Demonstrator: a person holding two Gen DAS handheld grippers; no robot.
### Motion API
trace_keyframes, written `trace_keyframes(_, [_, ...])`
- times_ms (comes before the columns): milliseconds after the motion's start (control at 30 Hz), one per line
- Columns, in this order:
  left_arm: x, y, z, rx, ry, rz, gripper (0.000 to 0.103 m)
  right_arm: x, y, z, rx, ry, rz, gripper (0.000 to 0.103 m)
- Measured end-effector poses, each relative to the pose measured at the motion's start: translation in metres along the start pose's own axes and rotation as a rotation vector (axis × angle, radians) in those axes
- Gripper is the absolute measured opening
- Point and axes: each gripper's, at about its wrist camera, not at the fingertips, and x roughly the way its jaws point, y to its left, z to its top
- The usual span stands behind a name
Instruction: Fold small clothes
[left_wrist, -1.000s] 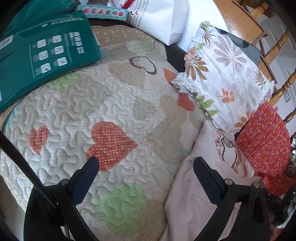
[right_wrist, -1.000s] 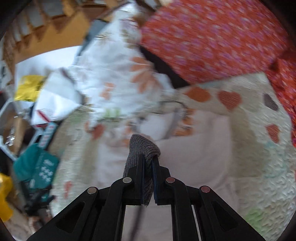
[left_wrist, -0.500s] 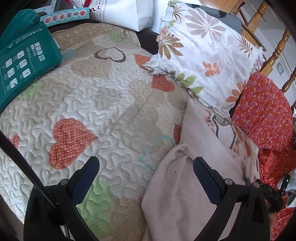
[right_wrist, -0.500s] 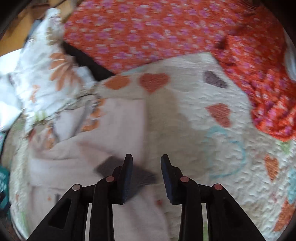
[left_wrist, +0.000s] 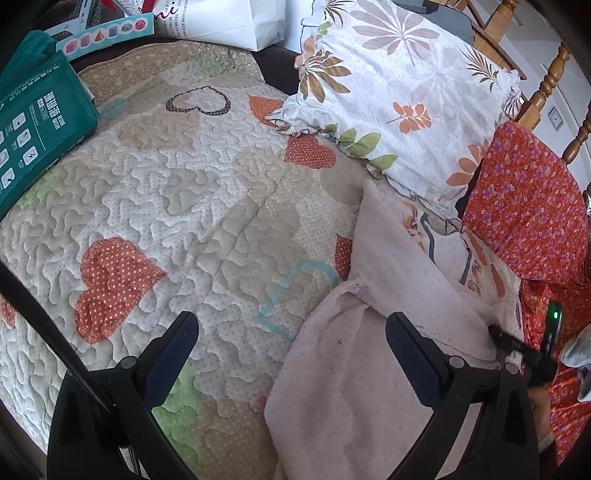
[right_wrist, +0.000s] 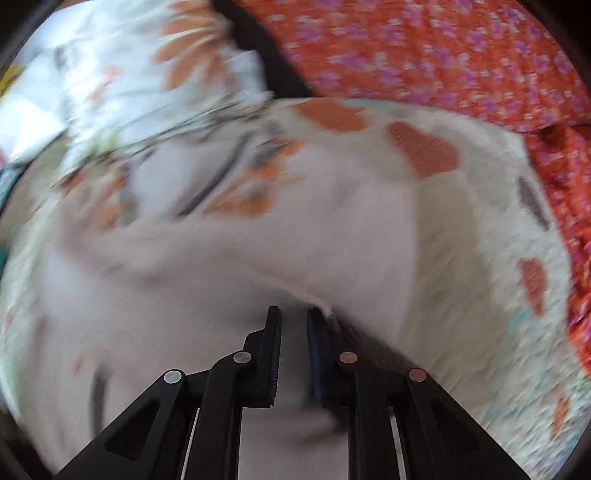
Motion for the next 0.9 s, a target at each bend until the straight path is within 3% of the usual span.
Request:
trace_keyframes(100, [0.004, 0.003, 0.004, -0.012, 0.000, 0.014, 0.101, 0.007, -0.014, 0.026, 0.047, -0.026, -0.147, 0.026])
trace_keyframes(133, [0.005, 0.005, 0.006, -0.023, 0.003, 0.013, 0.101, 0.006, -0.018, 0.032, 0.056, -0.032, -0.184, 0.034])
trace_keyframes(167, [0.006, 0.005, 0.007, -0.029, 0.005, 0.011, 0.101, 0.004, -0.022, 0.034, 0.069, -0.037, -0.191, 0.035])
trace_keyframes(433, [0.010, -0.006, 0.005, -0.001, 0.022, -0.007, 0.101, -0.048, -0.034, -0.007, 0.154, -0.088, -0.031, 0.036])
trace_keyframes(567, [0.013, -0.013, 0.004, 0.033, 0.024, 0.013, 0.101, -0.067, -0.027, -0.059, 0.211, -0.074, 0.096, 0.038])
trace_keyframes(733, [0.021, -0.024, 0.021, 0.068, -0.005, 0.022, 0.101, -0.084, -0.016, -0.108, 0.216, -0.034, 0.141, 0.038])
trace_keyframes(833, [0.038, -0.030, 0.038, 0.043, -0.001, -0.031, 0.101, -0.097, -0.011, -0.122, 0.221, -0.036, 0.153, 0.048])
trace_keyframes(900, [0.055, -0.040, 0.048, 0.058, 0.019, -0.075, 0.101, -0.102, -0.008, -0.125, 0.226, -0.046, 0.173, 0.048])
